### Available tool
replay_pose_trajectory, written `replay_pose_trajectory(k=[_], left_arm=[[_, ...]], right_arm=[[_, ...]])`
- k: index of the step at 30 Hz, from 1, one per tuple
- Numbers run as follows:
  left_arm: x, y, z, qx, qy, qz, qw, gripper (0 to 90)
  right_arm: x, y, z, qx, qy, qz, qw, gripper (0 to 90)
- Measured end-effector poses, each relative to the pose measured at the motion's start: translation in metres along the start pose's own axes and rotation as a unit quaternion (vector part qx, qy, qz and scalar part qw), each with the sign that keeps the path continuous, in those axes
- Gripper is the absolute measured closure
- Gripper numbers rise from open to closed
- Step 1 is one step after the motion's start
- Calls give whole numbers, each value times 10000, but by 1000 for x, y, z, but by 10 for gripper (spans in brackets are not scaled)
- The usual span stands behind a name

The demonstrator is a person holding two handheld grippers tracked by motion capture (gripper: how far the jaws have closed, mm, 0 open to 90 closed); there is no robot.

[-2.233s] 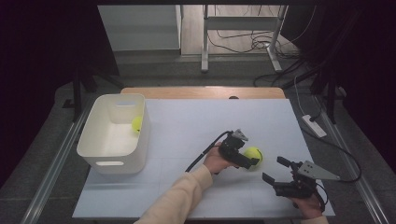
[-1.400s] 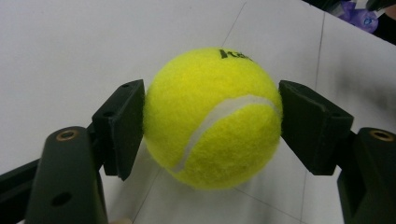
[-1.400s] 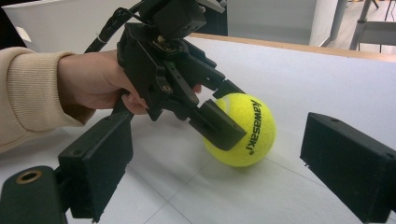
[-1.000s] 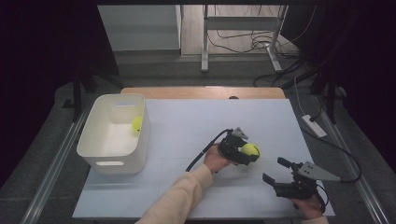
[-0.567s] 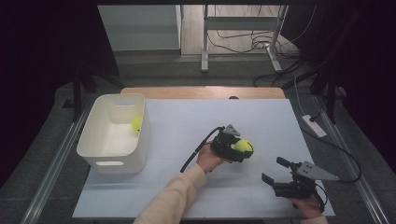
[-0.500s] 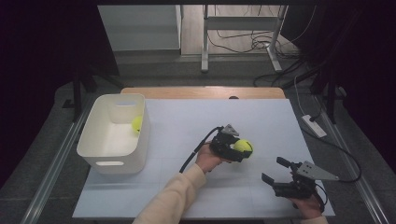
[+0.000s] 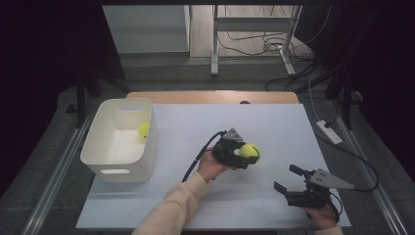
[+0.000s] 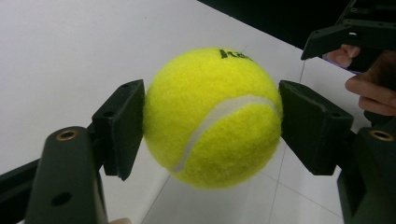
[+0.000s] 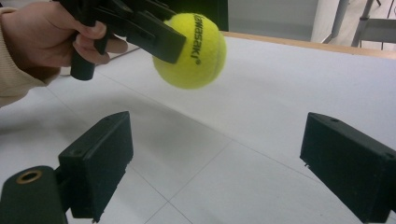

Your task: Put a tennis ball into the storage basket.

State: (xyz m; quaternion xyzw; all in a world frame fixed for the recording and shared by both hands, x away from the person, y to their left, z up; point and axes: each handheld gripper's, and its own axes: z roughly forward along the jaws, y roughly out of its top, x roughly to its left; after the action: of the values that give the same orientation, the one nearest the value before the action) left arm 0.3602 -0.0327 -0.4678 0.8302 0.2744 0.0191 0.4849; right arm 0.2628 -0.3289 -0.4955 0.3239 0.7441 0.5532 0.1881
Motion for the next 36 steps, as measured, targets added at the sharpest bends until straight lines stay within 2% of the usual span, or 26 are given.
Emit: replay_pose_trajectory(k=[6,19,22,26,36], left_arm=[[0,0,-14,-129,27,34,9999,275],[1,2,-27,-296,46,29,9995,275],[2,2,-31,-388,-76,-75,9992,275],[1,3,-36,-428,10,-34,9991,275],[1,8,-61,-647,157,-14,9978,275]], right_arm=[[1,0,2,14,1,0,10000,94],[0,-1,2,40,-16,12,10000,94],[0,0,2,40,-26,7,10000,94],[-1,0,1,32,-24,5,10000,94],[-1,0,3,44,-20,-5,10000,94]])
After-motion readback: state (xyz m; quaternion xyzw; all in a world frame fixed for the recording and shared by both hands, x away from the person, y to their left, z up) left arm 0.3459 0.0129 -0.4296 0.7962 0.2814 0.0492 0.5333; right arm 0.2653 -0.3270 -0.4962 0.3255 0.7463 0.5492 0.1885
